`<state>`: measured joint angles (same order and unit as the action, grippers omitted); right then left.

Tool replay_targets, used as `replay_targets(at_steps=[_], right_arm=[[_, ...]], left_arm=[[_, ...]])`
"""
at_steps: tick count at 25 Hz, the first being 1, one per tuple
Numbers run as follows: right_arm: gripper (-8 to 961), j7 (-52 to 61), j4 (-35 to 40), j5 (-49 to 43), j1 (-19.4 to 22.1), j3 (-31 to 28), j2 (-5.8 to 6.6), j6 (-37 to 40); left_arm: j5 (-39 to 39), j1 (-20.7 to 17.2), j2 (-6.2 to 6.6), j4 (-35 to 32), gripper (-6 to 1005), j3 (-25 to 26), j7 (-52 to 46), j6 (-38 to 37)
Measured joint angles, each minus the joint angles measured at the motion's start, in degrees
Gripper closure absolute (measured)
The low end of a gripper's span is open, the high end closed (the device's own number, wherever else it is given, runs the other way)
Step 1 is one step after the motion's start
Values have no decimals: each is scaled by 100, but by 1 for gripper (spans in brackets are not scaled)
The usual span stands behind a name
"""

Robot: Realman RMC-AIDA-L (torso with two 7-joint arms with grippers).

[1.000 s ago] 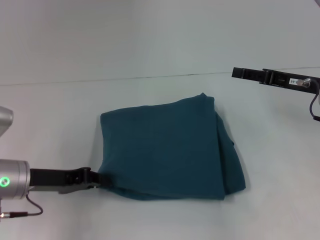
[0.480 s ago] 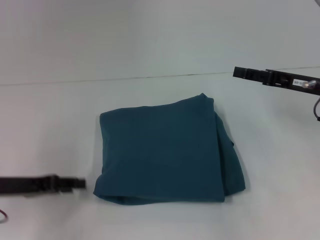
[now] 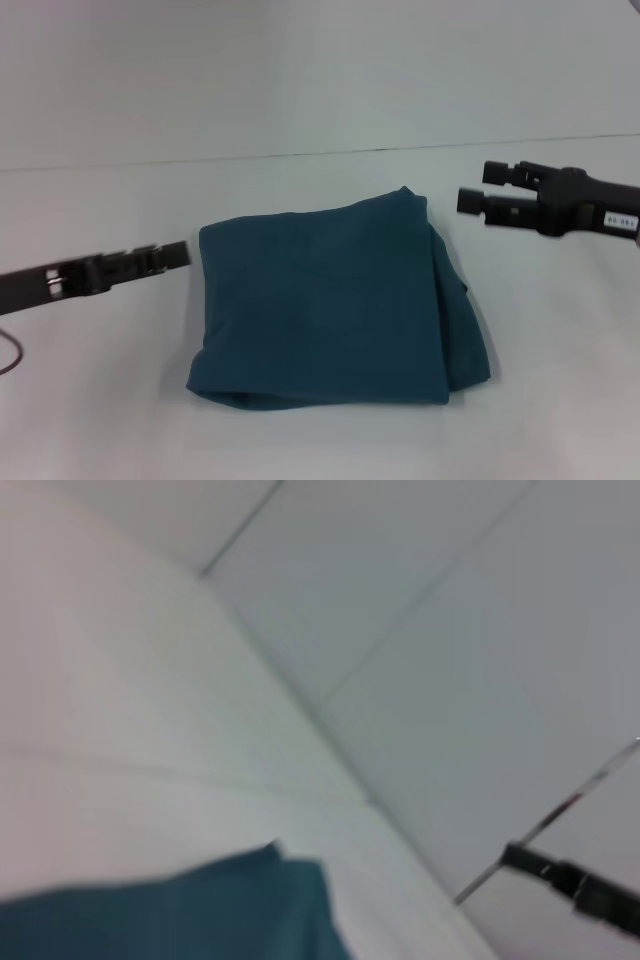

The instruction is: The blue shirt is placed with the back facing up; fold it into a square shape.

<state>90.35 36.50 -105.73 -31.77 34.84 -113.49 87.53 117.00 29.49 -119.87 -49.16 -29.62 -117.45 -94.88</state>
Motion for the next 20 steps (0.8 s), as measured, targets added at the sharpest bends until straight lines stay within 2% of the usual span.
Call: replay_targets(at_steps=[2, 8, 14, 20], right_arm=[[115, -307, 30, 0, 86, -1, -20, 121], [35, -588, 209, -244, 235, 197, -109, 365], [30, -703, 224, -695, 176, 507, -172, 508], [39, -884, 224, -730, 183, 594, -315, 575]], left_arm=[[-315, -3, -153, 21, 198, -15, 627, -36], [-484, 40, -389, 94, 99, -41, 1877, 88], [-667, 19, -380, 582, 114, -268, 3526, -64], [-594, -129, -373, 617, 113, -851, 3642, -145]])
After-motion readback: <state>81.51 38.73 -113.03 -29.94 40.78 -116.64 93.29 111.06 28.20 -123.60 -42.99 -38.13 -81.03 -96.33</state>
